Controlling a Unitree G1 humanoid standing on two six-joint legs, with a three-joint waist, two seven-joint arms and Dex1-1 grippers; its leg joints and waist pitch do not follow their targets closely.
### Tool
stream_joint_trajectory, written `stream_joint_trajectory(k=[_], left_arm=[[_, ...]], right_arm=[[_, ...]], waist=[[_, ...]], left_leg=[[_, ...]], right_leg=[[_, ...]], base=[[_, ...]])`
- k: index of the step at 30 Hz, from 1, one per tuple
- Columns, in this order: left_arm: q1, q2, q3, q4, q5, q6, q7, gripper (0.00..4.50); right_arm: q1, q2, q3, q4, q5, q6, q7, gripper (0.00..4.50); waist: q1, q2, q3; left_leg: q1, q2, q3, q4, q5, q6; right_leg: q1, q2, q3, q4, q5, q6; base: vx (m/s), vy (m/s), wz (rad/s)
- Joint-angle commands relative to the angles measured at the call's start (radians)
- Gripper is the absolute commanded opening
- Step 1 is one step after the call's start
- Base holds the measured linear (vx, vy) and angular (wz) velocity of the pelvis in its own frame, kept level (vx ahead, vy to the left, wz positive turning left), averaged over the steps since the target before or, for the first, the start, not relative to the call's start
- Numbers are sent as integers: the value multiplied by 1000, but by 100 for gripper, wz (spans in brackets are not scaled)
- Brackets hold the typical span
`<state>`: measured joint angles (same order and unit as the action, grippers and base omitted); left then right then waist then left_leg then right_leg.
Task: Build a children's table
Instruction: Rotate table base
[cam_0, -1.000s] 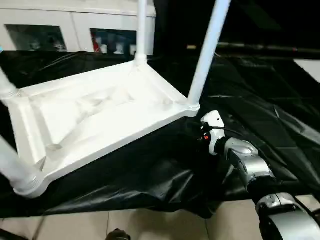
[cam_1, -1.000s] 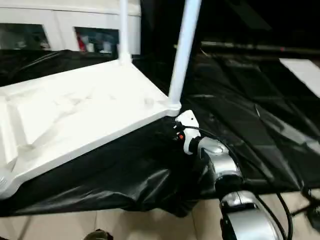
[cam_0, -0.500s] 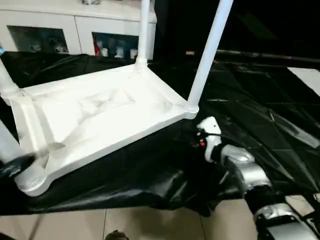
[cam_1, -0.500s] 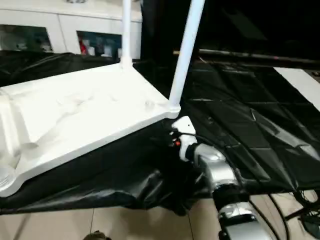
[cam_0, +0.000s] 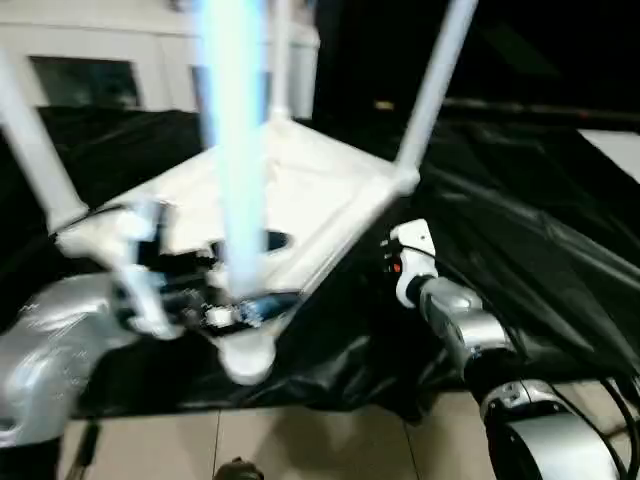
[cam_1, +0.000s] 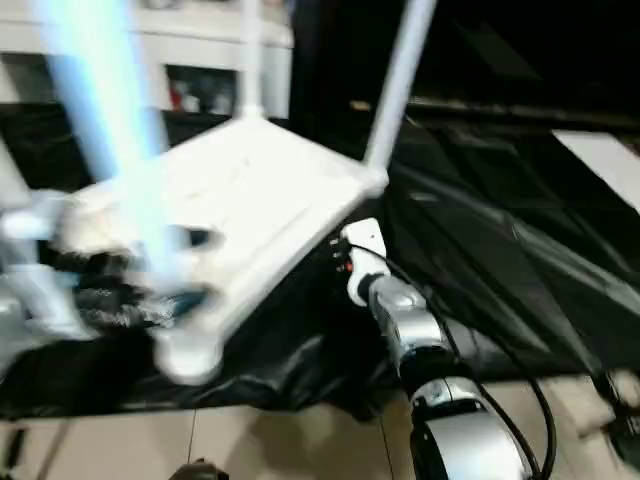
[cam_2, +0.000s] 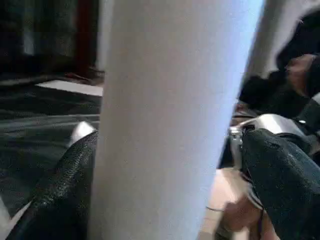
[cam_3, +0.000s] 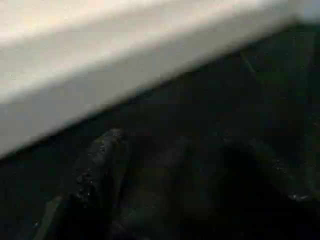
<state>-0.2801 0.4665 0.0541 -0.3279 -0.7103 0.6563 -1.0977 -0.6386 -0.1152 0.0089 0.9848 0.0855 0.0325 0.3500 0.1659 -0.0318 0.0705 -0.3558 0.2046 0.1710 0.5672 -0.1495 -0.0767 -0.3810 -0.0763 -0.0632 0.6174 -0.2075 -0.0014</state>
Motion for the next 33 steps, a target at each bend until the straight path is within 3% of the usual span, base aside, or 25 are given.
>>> stream_joint_trajectory(k=[1,3,4,5,6,7,8,10,11,12,14,16,17,19,21,22,23,25,26,33], left_arm=[[-77,-44,-117,45,66,-23,18,447],[-138,-77,-178,109,123,-64,45,447],[-138,-77,-178,109,123,-64,45,447],[-196,-116,-217,181,184,-112,56,447],[-196,-116,-217,181,184,-112,56,447],[-236,-146,-230,236,222,-142,78,447],[-288,-182,-241,306,255,-173,101,447],[-318,-197,-251,353,285,-204,113,447],[-327,-201,-255,369,288,-212,112,447],[-343,-210,-265,397,291,-230,107,447],[-356,-226,-273,415,286,-240,99,447],[-363,-236,-277,425,291,-251,100,447],[-369,-245,-279,438,299,-263,100,447],[-377,-253,-277,457,311,-279,108,447],[-393,-266,-269,504,337,-312,129,447],[-403,-265,-261,538,356,-336,148,447],[-408,-260,-257,558,371,-352,164,447],[-412,-256,-255,574,380,-365,172,447],[-425,-251,-243,616,406,-400,212,447],[-503,-285,-200,804,495,-545,374,447]], right_arm=[[-24,1,-9,18,-3,5,-10,317],[-30,4,-11,30,-5,-5,-13,317],[-30,4,-11,30,-5,-5,-13,317],[-28,7,-12,27,-1,-13,0,317],[-28,7,-12,27,-1,-13,0,317],[-25,10,-11,22,2,-20,14,317],[-21,12,-5,15,3,-28,33,317],[-17,15,-5,7,6,-37,56,317],[-15,15,-4,4,7,-39,72,317],[-9,16,0,-7,11,-45,112,317],[-5,16,7,-14,11,-41,144,317],[-4,15,13,-15,9,-41,154,317],[-4,14,15,-14,7,-43,161,317],[-11,14,19,-6,1,-48,158,317],[-28,13,17,12,-8,-57,146,317],[-41,12,11,23,-8,-59,144,317],[-48,11,10,28,-9,-60,148,317],[-52,10,9,29,-10,-60,153,317],[-62,7,8,31,-8,-60,174,317],[-80,-68,-7,-25,-10,-69,207,317]], waist=[[-9,46,-60],[-11,47,-59],[-14,39,-61],[-13,60,-60],[-19,50,-60],[-16,80,-61],[-25,71,-60],[-24,78,-69],[-25,76,-70],[-30,77,-78],[-32,78,-85],[-33,82,-86],[-34,78,-86],[-35,80,-81],[-37,70,-76],[-37,73,-72],[-39,68,-72],[-43,69,-68],[-46,63,-68],[-42,57,-73]], left_leg=[[32,17,-13,-77,-515,-102],[16,15,-14,-77,-471,-81],[6,14,-14,-76,-426,-70],[8,13,-14,-74,-422,-67],[13,13,-8,-69,-409,-58],[13,13,-13,-67,-405,-64],[6,8,-7,-65,-383,-49],[0,9,-5,-59,-307,-27],[-5,10,-6,-57,-281,-20],[-25,5,-7,-51,-198,1],[-25,6,-5,-41,-140,22],[-25,10,-3,-36,-128,44],[-24,11,-2,-35,-134,52],[-19,14,-1,-39,-179,53],[-16,15,1,-44,-232,41],[-13,15,-1,-47,-267,27],[-13,16,0,-49,-280,21],[-14,15,-4,-54,-310,8],[-14,14,-5,-55,-315,5],[-9,13,-4,-52,-311,2]], right_leg=[[6,-59,48,-89,-349,-136],[21,-61,47,-85,-335,-150],[29,-61,45,-81,-325,-146],[24,-61,46,-82,-326,-147],[20,-59,47,-87,-329,-148],[21,-62,47,-81,-316,-160],[27,-54,44,-87,-293,-168],[31,-55,43,-77,-204,-195],[34,-56,42,-75,-176,-200],[48,-52,35,-60,-87,-212],[43,-49,34,-52,2,-234],[37,-48,32,-50,44,-261],[38,-48,32,-48,51,-273],[33,-50,31,-56,-14,-276],[32,-53,32,-68,-121,-259],[29,-56,33,-73,-198,-240],[29,-56,33,-75,-226,-230],[28,-59,33,-82,-298,-201],[28,-62,34,-85,-339,-181],[22,-61,33,-97,-398,-141]], base=[[0,0,0],[0,0,0],[0,0,0],[0,0,0],[0,0,0],[0,0,0],[0,0,0],[0,0,0],[0,0,0],[0,0,0],[0,0,0],[0,0,0],[0,0,0],[0,0,0],[0,0,0],[0,0,0],[0,0,0],[0,0,0],[0,0,0],[0,0,0]])
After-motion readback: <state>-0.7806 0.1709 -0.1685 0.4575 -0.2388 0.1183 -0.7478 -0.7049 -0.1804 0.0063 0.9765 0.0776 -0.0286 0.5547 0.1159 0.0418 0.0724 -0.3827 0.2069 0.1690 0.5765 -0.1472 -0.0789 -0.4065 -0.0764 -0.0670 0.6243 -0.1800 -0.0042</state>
